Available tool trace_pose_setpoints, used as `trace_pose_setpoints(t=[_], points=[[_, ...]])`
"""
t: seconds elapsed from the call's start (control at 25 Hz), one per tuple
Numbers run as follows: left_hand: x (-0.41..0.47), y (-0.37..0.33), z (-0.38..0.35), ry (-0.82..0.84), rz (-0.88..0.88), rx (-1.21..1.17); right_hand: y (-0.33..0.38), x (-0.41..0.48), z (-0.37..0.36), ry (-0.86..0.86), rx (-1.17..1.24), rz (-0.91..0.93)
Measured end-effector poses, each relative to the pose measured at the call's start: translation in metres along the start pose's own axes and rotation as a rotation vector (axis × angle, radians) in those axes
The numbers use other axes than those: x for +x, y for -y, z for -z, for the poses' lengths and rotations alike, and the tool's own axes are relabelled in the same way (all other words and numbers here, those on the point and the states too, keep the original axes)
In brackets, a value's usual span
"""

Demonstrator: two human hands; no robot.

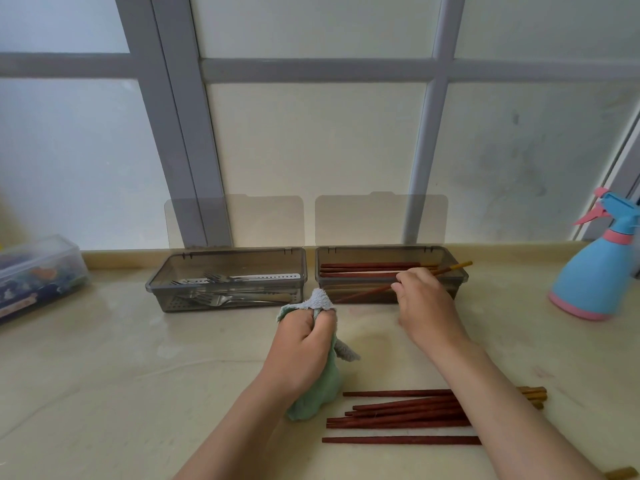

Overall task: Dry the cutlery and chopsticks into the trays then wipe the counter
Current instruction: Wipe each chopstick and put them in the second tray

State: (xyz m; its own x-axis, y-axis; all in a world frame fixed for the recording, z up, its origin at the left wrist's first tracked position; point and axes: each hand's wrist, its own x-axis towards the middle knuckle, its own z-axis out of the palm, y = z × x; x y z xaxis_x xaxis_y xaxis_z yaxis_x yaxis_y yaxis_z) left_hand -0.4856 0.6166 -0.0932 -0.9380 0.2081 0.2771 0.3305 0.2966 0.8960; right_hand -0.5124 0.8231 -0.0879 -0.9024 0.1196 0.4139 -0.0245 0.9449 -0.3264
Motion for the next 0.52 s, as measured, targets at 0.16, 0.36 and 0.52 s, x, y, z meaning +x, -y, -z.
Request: trace_pose_setpoints(t=[0.16,0.36,0.52], points=[[0.001,0.002,0.0,-0.017,0.011,0.015,0.003,-0.003,0.004,-0.03,0.062,-0.046],[0.0,0.0,-0.002,-0.017,-0.027,0.008,0.001,-0.001,0.009,-0.171,0.163,-0.095],[0.0,0.0,-0.001,-0.019,-0.026,0.017,0.005,-0.003,0.011,0.077,0.155,-0.158]])
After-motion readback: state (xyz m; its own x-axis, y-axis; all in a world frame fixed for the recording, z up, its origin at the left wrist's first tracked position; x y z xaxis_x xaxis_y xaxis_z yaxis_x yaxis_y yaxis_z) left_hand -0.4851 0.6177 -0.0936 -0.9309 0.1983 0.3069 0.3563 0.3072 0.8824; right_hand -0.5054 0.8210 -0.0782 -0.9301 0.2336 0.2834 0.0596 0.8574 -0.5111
